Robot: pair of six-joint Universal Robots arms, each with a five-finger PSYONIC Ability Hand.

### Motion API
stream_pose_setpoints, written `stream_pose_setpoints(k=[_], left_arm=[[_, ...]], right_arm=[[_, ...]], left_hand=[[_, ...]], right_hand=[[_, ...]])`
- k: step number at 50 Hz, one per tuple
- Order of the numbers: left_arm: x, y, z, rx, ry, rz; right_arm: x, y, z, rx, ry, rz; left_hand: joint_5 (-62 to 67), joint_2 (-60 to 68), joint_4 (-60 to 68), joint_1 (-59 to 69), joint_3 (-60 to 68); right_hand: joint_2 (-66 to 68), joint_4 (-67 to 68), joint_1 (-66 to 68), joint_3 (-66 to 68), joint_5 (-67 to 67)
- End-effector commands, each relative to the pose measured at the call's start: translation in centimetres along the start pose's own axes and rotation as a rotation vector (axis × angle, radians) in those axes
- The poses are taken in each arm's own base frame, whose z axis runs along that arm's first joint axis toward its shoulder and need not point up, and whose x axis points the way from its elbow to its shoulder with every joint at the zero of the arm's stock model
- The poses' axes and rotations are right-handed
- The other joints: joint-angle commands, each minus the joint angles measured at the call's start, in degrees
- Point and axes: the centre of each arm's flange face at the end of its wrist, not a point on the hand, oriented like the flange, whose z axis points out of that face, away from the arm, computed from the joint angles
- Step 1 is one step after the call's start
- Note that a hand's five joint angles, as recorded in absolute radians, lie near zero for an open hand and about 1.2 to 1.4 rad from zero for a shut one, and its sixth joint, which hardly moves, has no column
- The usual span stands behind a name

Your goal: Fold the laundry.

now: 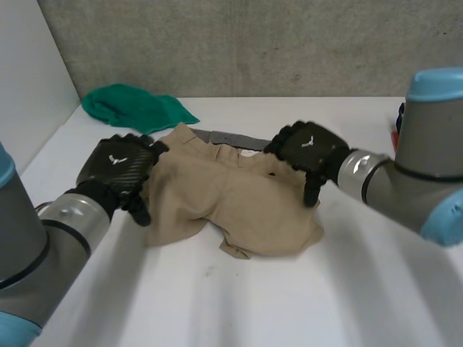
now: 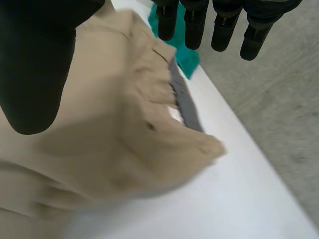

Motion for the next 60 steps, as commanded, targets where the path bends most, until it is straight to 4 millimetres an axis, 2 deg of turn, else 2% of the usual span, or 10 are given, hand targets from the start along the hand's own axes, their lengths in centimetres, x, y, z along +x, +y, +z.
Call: stream_pose_setpoints(k=[1, 16, 23, 29, 31, 34, 42, 48, 54, 60], left_arm=[[3.8, -2.3, 0.8, 0.084, 0.035, 0.037], [13.5, 0.7, 6.1, 0.025, 0.163, 0.135], [16.0, 2.3, 6.9, -0.016, 0.205, 0.159], [16.7, 3.2, 7.5, -0.034, 0.203, 0.158], [16.5, 2.7, 7.7, -0.011, 0.186, 0.144], [15.8, 1.5, 8.0, 0.03, 0.159, 0.12], [10.0, -5.6, 8.2, 0.221, 0.024, 0.004], [5.2, -10.0, 8.2, 0.35, -0.022, -0.035], [3.2, -9.3, 9.9, 0.318, -0.007, -0.018], [2.3, -5.2, 14.1, 0.217, -0.011, 0.023]], right_arm=[[4.1, 2.4, 4.5, -0.017, 0.06, -0.276], [2.5, 7.5, 11.9, 0.107, 0.057, -0.467], [1.5, 8.5, 13.8, 0.176, 0.076, -0.471], [1.0, 9.7, 14.6, 0.18, 0.061, -0.434], [1.3, 9.6, 14.6, 0.18, 0.069, -0.415], [1.8, 8.9, 14.3, 0.176, 0.084, -0.387], [8.3, 3.9, 8.8, 0.081, 0.252, -0.19], [10.3, -1.6, 0.6, 0.065, 0.286, 0.085], [6.6, -2.6, -4.9, -0.104, 0.234, 0.29], [0.2, -1.7, -4.9, -0.205, 0.07, 0.39]], left_hand=[[2.02, 2.95, 3.3, 2.56, 2.75], [0.51, 1.44, 1.78, 1.05, 1.24], [7.36, 8.29, 8.63, 7.9, 8.09], [47.54, 48.46, 48.81, 48.07, 48.27], [67.15, 68.08, 68.43, 67.69, 67.88], [67.27, 68.2, 68.55, 67.81, 68.0], [67.27, 68.2, 68.55, 67.81, 68.0], [67.27, 68.2, 68.55, 67.81, 68.0], [67.27, 68.2, 68.55, 67.81, 68.0], [67.27, 68.2, 68.55, 67.81, 68.0]], right_hand=[[-1.83, -1.84, -2.96, -1.71, -2.71], [-1.83, -1.84, -2.96, -1.71, -2.71], [-0.33, -0.33, -1.45, -0.21, -1.2], [29.21, 29.21, 28.09, 29.33, 28.34], [65.35, 65.35, 64.23, 65.47, 64.48], [68.17, 68.16, 67.04, 68.29, 67.29], [68.17, 68.16, 67.04, 68.29, 67.29], [68.17, 68.16, 67.04, 68.29, 67.29], [68.17, 68.16, 67.04, 68.29, 67.29], [68.17, 68.16, 67.04, 68.29, 67.29]])
